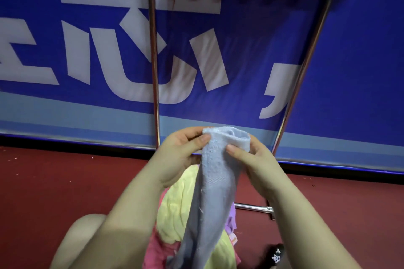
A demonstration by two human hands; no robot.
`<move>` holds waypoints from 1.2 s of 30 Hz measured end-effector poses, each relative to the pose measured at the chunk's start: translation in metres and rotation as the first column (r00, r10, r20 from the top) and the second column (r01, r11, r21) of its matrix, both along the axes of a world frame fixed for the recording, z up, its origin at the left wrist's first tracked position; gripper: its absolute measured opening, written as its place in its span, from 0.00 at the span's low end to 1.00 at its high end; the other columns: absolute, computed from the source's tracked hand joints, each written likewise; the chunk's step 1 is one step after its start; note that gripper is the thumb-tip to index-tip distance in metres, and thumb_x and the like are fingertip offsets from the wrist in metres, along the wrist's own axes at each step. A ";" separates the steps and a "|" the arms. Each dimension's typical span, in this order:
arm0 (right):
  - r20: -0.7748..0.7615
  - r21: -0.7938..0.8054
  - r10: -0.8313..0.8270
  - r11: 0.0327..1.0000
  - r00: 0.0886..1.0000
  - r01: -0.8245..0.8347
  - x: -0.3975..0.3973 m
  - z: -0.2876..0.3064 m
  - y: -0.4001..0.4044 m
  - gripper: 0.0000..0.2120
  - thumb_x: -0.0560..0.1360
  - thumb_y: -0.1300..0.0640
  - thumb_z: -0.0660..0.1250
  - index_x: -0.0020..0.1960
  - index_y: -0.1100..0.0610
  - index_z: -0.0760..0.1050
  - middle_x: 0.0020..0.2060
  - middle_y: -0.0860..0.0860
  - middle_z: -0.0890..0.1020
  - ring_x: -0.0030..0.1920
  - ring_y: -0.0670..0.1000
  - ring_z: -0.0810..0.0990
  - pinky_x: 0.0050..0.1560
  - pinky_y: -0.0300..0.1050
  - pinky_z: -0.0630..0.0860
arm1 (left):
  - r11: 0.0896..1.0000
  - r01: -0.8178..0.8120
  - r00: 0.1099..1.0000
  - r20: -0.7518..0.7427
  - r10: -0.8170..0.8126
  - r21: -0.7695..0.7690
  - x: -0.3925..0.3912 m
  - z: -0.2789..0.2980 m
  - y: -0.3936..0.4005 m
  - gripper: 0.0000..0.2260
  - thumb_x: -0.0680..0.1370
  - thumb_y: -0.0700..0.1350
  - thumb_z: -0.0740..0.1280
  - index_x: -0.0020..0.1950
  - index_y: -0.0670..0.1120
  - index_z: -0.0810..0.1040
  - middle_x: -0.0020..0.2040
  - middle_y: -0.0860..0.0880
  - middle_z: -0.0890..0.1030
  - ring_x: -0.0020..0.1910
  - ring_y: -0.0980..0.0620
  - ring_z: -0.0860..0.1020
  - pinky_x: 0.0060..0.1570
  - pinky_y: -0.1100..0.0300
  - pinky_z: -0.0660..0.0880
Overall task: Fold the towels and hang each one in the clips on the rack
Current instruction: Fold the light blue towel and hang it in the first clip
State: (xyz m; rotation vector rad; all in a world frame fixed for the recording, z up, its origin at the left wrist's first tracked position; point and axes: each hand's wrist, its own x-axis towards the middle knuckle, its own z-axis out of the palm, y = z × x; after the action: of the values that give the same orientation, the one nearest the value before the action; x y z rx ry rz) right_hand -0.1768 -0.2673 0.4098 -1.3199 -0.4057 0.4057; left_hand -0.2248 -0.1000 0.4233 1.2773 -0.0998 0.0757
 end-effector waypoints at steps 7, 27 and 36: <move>0.056 -0.004 0.086 0.996 0.995 -0.086 0.005 0.041 0.009 0.09 0.67 0.56 0.69 0.47 0.56 0.78 0.41 0.52 0.83 0.39 0.48 0.81 0.39 0.39 0.77 | 0.962 -0.037 0.997 0.071 0.018 0.271 0.012 0.040 0.026 0.08 0.77 0.37 0.63 0.49 0.47 0.80 0.41 0.54 0.84 0.43 0.58 0.82 0.42 0.64 0.79; 0.188 -0.166 -0.198 0.959 0.962 0.230 0.066 0.198 0.013 0.08 0.72 0.59 0.70 0.48 0.62 0.78 0.43 0.55 0.83 0.41 0.49 0.82 0.41 0.42 0.80 | 0.944 0.203 0.978 -0.104 -0.181 0.262 0.026 0.052 0.002 0.07 0.78 0.38 0.62 0.53 0.43 0.77 0.47 0.48 0.82 0.43 0.54 0.81 0.43 0.62 0.79; -0.525 0.131 0.079 0.991 0.848 -0.011 0.064 0.069 -0.008 0.41 0.69 0.27 0.55 0.61 0.61 0.77 0.60 0.60 0.79 0.59 0.59 0.78 0.60 0.56 0.72 | 0.982 0.190 0.979 -0.074 -0.191 -0.024 0.034 0.072 0.006 0.12 0.80 0.39 0.56 0.58 0.42 0.76 0.52 0.44 0.83 0.50 0.50 0.82 0.53 0.57 0.78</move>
State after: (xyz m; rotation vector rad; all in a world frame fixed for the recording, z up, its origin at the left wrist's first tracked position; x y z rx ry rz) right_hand -0.1133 -0.2750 0.4785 -1.0237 0.0067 0.7506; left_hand -0.1909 -0.0940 0.4950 1.2466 -0.1553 -0.1365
